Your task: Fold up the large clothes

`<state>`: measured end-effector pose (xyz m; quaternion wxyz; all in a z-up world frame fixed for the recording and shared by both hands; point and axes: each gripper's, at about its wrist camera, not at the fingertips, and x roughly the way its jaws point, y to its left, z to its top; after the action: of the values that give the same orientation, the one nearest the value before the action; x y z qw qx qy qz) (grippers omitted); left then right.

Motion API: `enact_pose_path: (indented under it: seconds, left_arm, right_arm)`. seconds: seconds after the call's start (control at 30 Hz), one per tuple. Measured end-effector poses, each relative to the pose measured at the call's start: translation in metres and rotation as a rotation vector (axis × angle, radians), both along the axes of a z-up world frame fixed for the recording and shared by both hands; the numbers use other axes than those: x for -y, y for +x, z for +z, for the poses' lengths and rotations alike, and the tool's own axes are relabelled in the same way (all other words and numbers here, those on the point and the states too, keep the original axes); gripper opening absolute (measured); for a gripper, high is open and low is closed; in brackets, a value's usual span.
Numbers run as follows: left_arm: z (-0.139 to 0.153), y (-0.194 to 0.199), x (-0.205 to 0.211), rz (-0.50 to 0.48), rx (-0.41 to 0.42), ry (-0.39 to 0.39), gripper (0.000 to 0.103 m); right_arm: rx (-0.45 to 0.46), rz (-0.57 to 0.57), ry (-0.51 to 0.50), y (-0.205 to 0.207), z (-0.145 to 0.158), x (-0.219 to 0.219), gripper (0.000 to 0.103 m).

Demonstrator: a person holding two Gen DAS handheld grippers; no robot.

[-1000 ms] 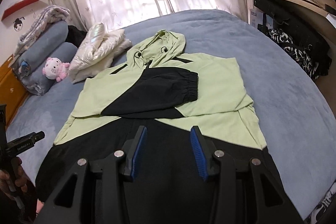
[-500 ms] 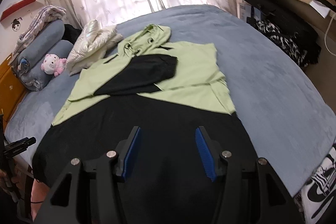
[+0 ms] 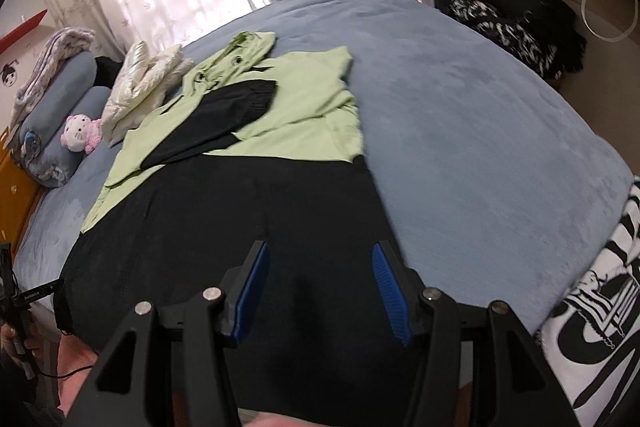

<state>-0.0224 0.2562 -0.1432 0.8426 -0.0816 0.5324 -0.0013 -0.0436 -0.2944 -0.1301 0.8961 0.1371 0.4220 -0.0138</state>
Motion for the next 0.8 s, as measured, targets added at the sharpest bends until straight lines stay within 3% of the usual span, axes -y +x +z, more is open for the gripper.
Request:
enact_pose_path:
  seconds: [0.17, 0.27, 0.6, 0.8]
  left_arm:
    - [-0.006, 0.000, -0.010, -0.012, 0.000, -0.081, 0.063]
    - [-0.008, 0.001, -0.013, -0.034, 0.000, -0.128, 0.070]
    - [-0.010, -0.001, -0.025, -0.054, 0.016, -0.233, 0.071]
    - [-0.015, -0.004, -0.031, -0.083, 0.012, -0.314, 0.071]
  right_arm:
    - [-0.041, -0.055, 0.040, -0.010, -0.013, 0.027, 0.054]
    - [-0.059, -0.061, 0.115, -0.013, -0.023, 0.041, 0.054]
    - [-0.086, 0.127, 0.356, -0.007, -0.041, 0.037, 0.056]
    - [-0.075, 0.162, 0.461, -0.008, -0.049, 0.040, 0.056]
